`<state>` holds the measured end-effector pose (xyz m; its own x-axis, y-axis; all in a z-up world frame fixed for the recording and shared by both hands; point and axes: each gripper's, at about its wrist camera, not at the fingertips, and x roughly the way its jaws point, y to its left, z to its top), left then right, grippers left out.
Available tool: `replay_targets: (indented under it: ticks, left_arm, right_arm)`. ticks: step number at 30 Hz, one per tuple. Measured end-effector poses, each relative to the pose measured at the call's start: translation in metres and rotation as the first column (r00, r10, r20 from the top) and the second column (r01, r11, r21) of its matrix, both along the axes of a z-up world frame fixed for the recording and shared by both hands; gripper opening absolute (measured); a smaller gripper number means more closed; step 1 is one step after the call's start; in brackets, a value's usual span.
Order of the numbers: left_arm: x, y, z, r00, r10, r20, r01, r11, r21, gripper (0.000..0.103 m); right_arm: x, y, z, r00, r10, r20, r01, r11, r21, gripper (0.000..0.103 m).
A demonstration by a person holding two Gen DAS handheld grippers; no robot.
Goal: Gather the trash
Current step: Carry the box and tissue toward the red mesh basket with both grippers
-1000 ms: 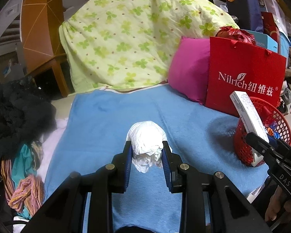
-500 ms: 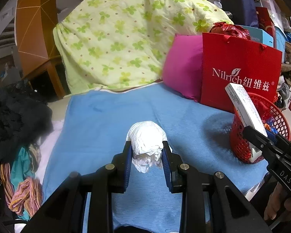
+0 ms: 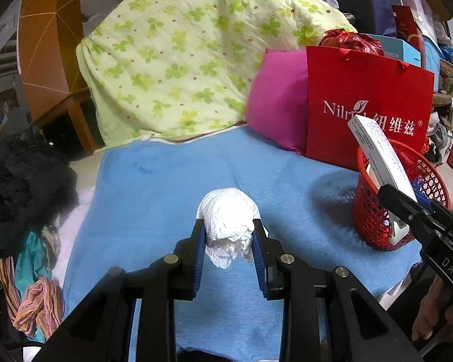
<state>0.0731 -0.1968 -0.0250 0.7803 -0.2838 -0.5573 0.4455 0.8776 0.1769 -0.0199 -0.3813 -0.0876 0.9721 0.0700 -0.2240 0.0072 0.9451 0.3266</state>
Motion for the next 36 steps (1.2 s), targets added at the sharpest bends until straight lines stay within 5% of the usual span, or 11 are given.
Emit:
replay_targets:
  ticks: [36]
  left_arm:
    - [-0.008,-0.022,-0.007,0.999,-0.048,-0.003,0.048,0.998,0.034,0.031]
  right_arm:
    - [-0.018,-0.011,0.002,0.999,-0.028,0.036,0.026,0.999,0.030,0.042]
